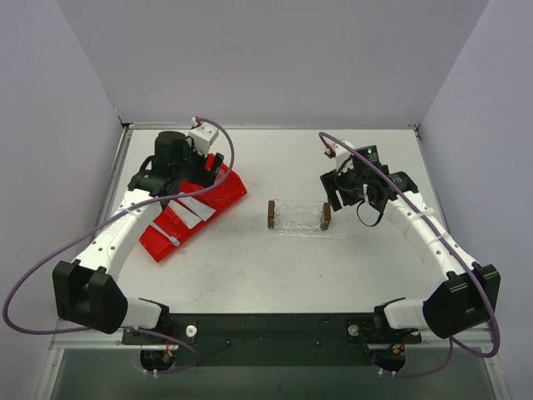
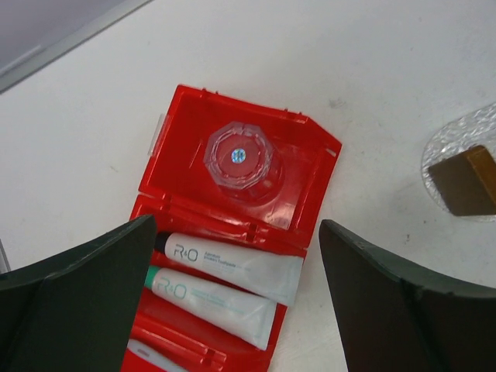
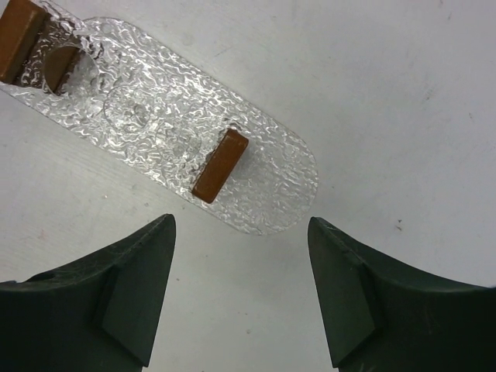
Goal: Prepare toiletry sets of a toothbrush and toothpaste on the tray
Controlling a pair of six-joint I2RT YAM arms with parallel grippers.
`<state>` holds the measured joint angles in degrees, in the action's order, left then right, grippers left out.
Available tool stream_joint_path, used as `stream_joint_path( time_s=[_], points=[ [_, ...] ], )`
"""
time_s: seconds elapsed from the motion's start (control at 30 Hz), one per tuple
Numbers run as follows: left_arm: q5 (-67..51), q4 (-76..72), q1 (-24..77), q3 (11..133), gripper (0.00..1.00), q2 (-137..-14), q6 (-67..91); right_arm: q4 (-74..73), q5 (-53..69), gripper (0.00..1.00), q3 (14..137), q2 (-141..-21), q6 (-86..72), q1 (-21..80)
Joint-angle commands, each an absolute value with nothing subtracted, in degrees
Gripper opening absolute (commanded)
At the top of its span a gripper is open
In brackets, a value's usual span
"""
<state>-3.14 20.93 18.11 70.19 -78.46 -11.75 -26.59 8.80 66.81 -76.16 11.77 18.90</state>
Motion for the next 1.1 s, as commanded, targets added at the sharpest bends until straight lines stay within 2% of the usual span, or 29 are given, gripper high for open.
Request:
stream_joint_path(
  time_s=[0.0, 0.2, 0.43, 0.7, 1.07],
  points=[
    [-3.59, 27.59, 14.86, 71.10, 0.97, -77.96, -13.09, -27.34, 11.51, 0.65, 67.59, -75.50, 10.28, 21.17],
    [-5.53, 26.37, 13.71, 70.31, 0.97, -79.10, -14.85, -24.44, 6.77, 0.73, 65.13, -74.27, 11.95, 25.57],
    [-7.65, 24.96, 13.62, 74.79, 0.97, -88.31, -16.43, -23.99, 7.65, 0.83, 63.72, -72.86, 12.13, 26.19],
    [-10.63, 24.70, 13.54, 82.17, 0.97, -99.39, -17.14, -23.91, 8.44, 0.85, 63.19, -71.19, 12.22, 26.19],
    [-11.86, 26.98, 13.62, 88.85, 0.97, -106.87, -16.79, -23.91, 9.40, 0.85, 62.84, -71.89, 12.66, 26.19]
  ],
)
